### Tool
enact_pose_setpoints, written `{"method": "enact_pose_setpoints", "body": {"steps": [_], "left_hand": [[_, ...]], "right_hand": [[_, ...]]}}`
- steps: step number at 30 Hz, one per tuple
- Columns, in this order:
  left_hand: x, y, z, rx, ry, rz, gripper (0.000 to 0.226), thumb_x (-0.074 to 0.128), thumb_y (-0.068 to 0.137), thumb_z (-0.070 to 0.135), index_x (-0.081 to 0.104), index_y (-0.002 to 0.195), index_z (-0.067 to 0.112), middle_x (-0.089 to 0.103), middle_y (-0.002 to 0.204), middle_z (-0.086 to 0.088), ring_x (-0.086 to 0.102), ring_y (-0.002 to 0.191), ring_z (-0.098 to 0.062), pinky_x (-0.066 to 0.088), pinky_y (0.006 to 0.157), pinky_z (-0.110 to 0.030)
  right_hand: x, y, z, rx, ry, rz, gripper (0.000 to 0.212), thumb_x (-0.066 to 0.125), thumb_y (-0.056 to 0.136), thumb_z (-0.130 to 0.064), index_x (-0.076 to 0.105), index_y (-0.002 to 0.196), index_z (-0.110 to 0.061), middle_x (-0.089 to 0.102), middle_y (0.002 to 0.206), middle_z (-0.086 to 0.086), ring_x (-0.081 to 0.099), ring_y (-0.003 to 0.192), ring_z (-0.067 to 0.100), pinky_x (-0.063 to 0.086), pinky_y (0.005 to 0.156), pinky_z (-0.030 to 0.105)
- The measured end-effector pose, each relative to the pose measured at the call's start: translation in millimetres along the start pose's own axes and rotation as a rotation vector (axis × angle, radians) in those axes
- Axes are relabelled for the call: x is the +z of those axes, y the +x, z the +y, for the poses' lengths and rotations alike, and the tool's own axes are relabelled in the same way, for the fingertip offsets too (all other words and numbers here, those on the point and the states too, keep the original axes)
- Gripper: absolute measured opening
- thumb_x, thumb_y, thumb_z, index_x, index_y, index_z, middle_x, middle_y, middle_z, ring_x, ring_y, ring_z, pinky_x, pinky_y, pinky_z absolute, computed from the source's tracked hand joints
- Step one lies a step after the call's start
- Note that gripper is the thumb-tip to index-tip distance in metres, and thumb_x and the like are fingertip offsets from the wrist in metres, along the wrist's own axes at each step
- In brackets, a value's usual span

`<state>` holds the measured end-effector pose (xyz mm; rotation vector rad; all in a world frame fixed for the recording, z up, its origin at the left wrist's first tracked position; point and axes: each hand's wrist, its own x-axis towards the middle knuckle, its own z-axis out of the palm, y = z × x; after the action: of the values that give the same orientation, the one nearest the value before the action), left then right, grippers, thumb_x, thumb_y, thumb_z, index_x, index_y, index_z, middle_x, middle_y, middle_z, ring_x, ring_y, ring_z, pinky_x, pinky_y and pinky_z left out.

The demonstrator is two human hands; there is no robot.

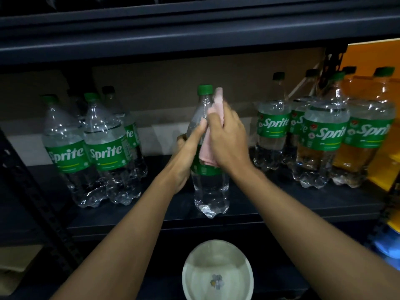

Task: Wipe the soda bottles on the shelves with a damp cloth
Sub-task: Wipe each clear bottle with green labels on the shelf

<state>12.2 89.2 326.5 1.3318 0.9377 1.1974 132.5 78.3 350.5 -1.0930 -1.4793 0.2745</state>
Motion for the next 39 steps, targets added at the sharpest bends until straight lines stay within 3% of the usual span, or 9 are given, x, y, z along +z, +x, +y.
{"method": "enact_pose_setpoints", "body": {"steps": [5, 8, 11, 17, 20, 25, 33, 37, 39], "left_hand": [[-7, 16, -16, -0.032, 0.008, 0.062, 0.102, 0.064, 0.066, 0.099, 0.058, 0.145, 0.035, 0.057, 0.151, -0.006, 0.061, 0.134, -0.027, 0.051, 0.108, -0.052], [-9, 19, -20, -0.040, -0.063, 0.099, 0.116, 0.074, 0.061, 0.093, 0.048, 0.149, 0.022, 0.062, 0.145, -0.012, 0.068, 0.126, -0.031, 0.052, 0.108, -0.052], [-7, 19, -20, -0.023, -0.070, 0.104, 0.124, 0.076, 0.058, 0.093, 0.040, 0.155, 0.026, 0.061, 0.146, -0.011, 0.069, 0.125, -0.030, 0.051, 0.109, -0.053], [-4, 7, -11, -0.024, -0.017, 0.086, 0.119, 0.072, 0.064, 0.093, 0.044, 0.156, 0.023, 0.063, 0.146, -0.011, 0.069, 0.125, -0.026, 0.050, 0.111, -0.052], [3, -7, -2, 0.062, 0.043, 0.038, 0.076, 0.046, 0.095, 0.078, 0.066, 0.139, 0.020, 0.074, 0.130, -0.009, 0.071, 0.122, -0.024, 0.049, 0.111, -0.047], [8, -16, 1, 0.084, 0.002, 0.049, 0.066, 0.024, 0.108, 0.066, 0.069, 0.135, 0.026, 0.077, 0.125, -0.007, 0.072, 0.120, -0.021, 0.048, 0.114, -0.049], [8, -14, -14, 0.118, -0.203, 0.082, 0.068, 0.018, 0.111, 0.059, 0.064, 0.139, 0.017, 0.073, 0.132, -0.012, 0.070, 0.125, -0.026, 0.054, 0.109, -0.045], [6, -15, -28, 0.202, -0.222, 0.090, 0.071, 0.020, 0.111, 0.058, 0.062, 0.142, 0.010, 0.071, 0.136, -0.015, 0.067, 0.128, -0.030, 0.056, 0.104, -0.043], [5, -17, -33, 0.215, -0.159, 0.105, 0.076, 0.043, 0.102, 0.072, 0.061, 0.143, 0.011, 0.070, 0.137, -0.015, 0.066, 0.129, -0.033, 0.050, 0.112, -0.051]], "right_hand": [[27, -65, 37, -0.184, -0.102, 0.223, 0.061, 0.036, 0.107, -0.036, 0.019, 0.163, -0.015, 0.023, 0.168, 0.009, 0.018, 0.153, 0.007, 0.020, 0.123, 0.027], [36, -102, 67, -0.153, -0.078, 0.173, 0.067, 0.033, 0.108, -0.040, 0.001, 0.164, -0.022, 0.009, 0.171, 0.007, 0.010, 0.157, 0.012, 0.014, 0.126, 0.029], [36, -133, 88, -0.094, -0.041, 0.061, 0.069, 0.029, 0.106, -0.050, -0.015, 0.159, -0.045, -0.008, 0.170, -0.018, 0.005, 0.158, 0.008, 0.013, 0.127, 0.029], [29, -141, 97, -0.058, -0.071, -0.017, 0.065, 0.024, 0.105, -0.054, -0.022, 0.151, -0.058, -0.016, 0.164, -0.032, 0.003, 0.156, 0.000, 0.014, 0.126, 0.029], [25, -112, 76, -0.096, -0.059, 0.015, 0.060, 0.025, 0.107, -0.051, -0.009, 0.156, -0.049, -0.007, 0.167, -0.026, 0.007, 0.156, 0.002, 0.016, 0.127, 0.031], [9, -44, 20, -0.053, 0.016, -0.015, 0.056, 0.029, 0.110, -0.044, 0.015, 0.163, -0.033, 0.027, 0.162, -0.004, 0.031, 0.146, 0.006, 0.031, 0.117, 0.030], [-3, 13, -12, 0.058, 0.137, -0.050, 0.041, 0.038, 0.109, -0.040, 0.056, 0.142, -0.024, 0.065, 0.108, -0.006, 0.062, 0.101, 0.011, 0.047, 0.086, 0.032], [21, -25, 18, 0.092, 0.253, 0.163, 0.030, 0.037, 0.108, -0.043, 0.059, 0.128, -0.038, 0.064, 0.108, -0.014, 0.063, 0.100, 0.004, 0.053, 0.091, 0.036], [31, -51, 35, 0.164, 0.310, 0.226, 0.029, 0.036, 0.106, -0.044, 0.056, 0.127, -0.040, 0.063, 0.110, -0.020, 0.061, 0.102, -0.008, 0.049, 0.089, 0.020]]}}
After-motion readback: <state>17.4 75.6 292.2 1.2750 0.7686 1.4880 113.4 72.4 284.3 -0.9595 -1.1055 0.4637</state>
